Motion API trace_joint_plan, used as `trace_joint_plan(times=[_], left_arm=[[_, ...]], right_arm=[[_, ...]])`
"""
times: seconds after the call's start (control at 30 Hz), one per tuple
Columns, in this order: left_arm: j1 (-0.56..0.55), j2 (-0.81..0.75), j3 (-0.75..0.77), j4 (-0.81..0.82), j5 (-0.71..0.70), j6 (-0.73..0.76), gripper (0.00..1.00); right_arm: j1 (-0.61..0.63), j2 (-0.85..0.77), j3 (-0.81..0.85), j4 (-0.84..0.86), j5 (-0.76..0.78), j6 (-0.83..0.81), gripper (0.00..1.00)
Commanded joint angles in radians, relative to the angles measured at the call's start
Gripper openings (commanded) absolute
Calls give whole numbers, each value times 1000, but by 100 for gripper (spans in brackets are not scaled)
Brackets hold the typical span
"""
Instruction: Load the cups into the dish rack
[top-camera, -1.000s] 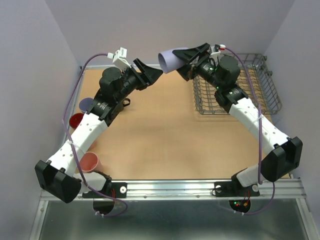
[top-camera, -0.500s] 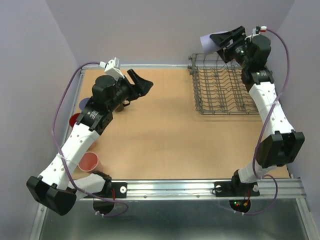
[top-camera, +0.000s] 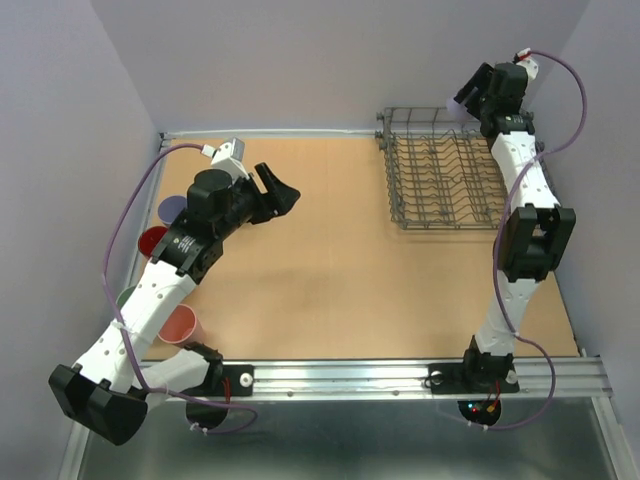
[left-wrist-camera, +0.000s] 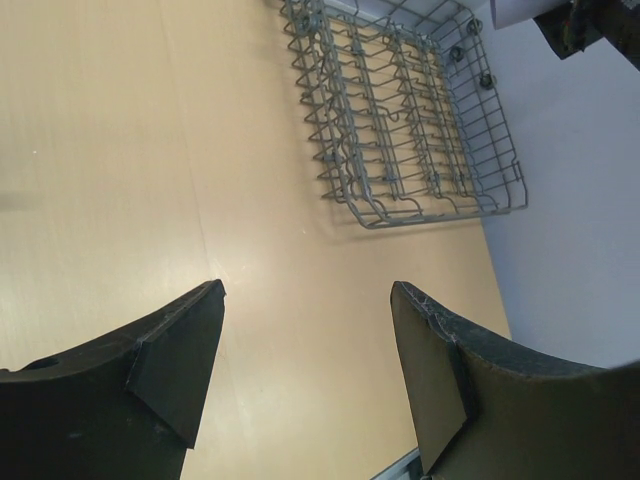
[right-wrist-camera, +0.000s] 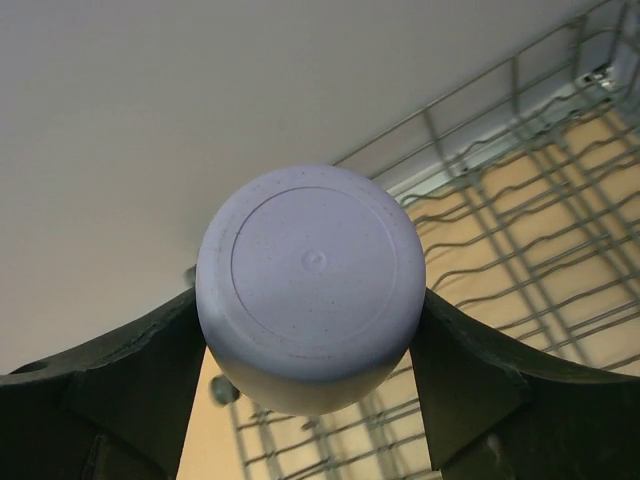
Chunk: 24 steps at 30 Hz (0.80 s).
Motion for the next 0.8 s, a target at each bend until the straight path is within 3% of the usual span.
trace_joint_plan(times=[0.0,0.37,0.57,0.77], left_arm=[[1,-27,-24,9,20,24,78],[1,-50,-115,38,0,1,78],[1,-86,-133,4,-8,3,78],[1,-106,-133,-47,-35,-3,78]], right_arm=[[-42,107,139,13,137,-113,0],[-100,553,513,59,294,-167,1],[-119,657,512,192,350,-211,0],[-119,713,514,220,375,-231,0]])
